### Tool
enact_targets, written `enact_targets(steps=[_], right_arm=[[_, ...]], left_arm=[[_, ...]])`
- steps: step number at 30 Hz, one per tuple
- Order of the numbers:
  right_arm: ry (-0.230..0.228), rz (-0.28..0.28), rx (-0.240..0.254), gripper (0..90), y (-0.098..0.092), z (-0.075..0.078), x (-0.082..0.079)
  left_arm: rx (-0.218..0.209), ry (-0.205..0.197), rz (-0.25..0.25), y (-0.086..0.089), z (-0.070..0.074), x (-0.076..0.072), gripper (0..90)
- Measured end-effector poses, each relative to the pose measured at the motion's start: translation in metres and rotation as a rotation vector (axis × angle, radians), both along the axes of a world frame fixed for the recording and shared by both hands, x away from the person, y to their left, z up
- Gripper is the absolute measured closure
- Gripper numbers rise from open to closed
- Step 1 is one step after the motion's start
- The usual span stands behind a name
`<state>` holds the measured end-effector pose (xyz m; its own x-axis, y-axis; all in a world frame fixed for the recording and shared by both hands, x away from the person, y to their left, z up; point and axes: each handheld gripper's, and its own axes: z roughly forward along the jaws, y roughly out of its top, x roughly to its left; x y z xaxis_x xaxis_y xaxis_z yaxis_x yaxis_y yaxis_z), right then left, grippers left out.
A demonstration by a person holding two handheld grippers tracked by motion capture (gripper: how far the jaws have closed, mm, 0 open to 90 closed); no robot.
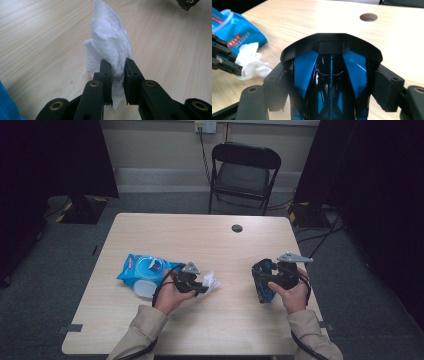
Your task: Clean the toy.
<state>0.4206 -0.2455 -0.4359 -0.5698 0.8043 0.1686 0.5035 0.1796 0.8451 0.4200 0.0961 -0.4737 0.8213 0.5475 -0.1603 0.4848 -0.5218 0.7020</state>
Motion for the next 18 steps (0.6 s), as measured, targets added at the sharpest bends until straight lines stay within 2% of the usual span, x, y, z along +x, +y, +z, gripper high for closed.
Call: enact_targets(steps=[9,18], right_arm=[[0.03,-0.021,-0.017,25.5,-0.005,-0.009,0.005],[0.055,-0.034,-0.047,25.4,-0.002,-0.012,0.015]], left_arm=[[0.037,-0.002,0.016,-0.008,-0.004,0.001,78.1],[0.022,-0.004,0.009,-0.011,-0.006,0.0,75.1]])
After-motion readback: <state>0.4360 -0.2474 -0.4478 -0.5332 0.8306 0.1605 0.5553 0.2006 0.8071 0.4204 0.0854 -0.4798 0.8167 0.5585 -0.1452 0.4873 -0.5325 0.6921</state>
